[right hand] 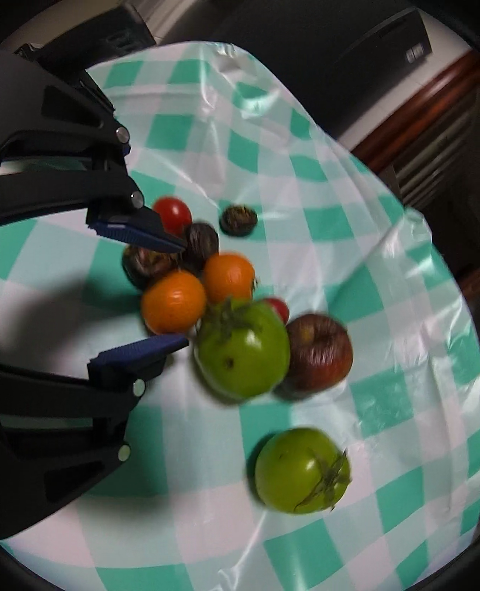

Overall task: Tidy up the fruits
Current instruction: 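Grasp the red tomato with the left tool while the right tool grasps a mandarin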

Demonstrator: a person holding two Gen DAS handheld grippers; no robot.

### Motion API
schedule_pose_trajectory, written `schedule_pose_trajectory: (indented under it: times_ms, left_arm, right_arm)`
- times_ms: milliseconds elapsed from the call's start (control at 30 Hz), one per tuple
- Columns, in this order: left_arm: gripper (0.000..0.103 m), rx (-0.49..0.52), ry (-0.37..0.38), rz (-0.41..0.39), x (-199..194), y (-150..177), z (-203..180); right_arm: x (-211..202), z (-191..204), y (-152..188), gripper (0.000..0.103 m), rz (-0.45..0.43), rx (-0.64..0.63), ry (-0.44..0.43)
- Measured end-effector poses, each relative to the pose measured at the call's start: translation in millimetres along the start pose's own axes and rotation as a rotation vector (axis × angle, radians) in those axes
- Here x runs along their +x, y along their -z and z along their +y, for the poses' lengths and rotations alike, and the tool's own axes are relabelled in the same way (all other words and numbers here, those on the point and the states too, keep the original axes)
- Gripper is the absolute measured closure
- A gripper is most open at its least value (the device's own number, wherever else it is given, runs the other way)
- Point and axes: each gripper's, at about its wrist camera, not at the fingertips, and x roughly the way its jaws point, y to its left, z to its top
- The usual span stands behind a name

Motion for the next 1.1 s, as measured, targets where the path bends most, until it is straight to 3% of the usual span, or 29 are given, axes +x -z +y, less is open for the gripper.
schedule_pose_trajectory:
  times_ms: [133,233,333,467,733,800,900,1000,1100]
  left_arm:
    - [0.034,0.019,0.015,0.012,11.1,-11.3,-9.6]
    - [0.045,0.018,0.034,0.032,22.3,-16.3,-13.1]
    - [0.048,0.011,0.041,0.045,29.7,-19.7,-14.9]
    - [0.048,0.037,0.018,0.045,36.5,-25.5,-18.8]
    - [0.051,0.117,0.002,0.069,58.7,-43.6,-31.9]
    - [0.058,0.122,0.007,0.070,62.6,-47.2,-34.8]
    - [0.075,0.128,0.024,0.060,59.6,-45.6,-35.1]
    - [0.076,0.127,0.068,0.053,47.4,-35.9,-32.2]
    - [0.075,0.151,0.030,-0.003,20.9,-20.8,-29.4]
  right_arm:
    - [4.5,-1.7,0.1,0.056,0.020,0.006,-0.029]
    - [6.0,7.9,3.4,0.057,0.034,-0.053,-0.014]
    - [5.1,8.4,5.6,0.060,0.038,-0.065,-0.007]
    - [5.7,8.4,11.2,0.059,0.090,-0.097,-0.037]
    - [-7.9,16.6,26.8,0.061,0.078,-0.230,0.004]
    - [-10.1,16.9,29.1,0.061,0.077,-0.240,0.006]
    - [-12.5,19.0,32.5,0.061,0.071,-0.259,0.015]
    - [-9.4,23.7,35.0,0.060,0.087,-0.285,0.025]
    - [-6.8,31.5,38.7,0.059,0.084,-0.324,0.069]
